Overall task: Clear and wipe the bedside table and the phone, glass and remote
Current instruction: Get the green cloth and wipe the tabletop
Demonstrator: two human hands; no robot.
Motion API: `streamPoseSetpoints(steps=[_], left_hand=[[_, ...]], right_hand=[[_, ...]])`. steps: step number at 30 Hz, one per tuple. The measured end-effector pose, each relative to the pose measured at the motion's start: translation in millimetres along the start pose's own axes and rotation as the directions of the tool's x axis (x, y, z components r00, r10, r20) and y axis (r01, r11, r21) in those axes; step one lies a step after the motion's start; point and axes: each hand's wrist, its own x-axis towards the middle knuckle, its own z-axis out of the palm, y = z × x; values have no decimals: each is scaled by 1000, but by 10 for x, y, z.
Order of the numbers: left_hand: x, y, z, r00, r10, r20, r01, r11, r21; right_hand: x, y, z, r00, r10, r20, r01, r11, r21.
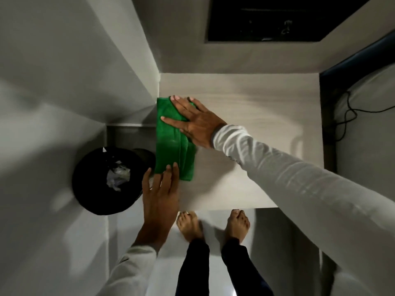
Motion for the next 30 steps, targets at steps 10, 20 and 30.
streamPoseSetpoints(steps=[10,20,30], left_hand=[[651,50,-557,969,76,-236,-78,997,4],[1819,1915,-2122,681,593,-430,-581,795,175],[1632,4886,-2657,111,917,-383,-913,-59,-404]], right_hand=[[-1116,118,-582,693,513,-507,-501,848,174],[-3390,639,-1352,44,778,-626,-857,352,376],[-5357,671,-1043,-667,704,-244,-550,-244,799]])
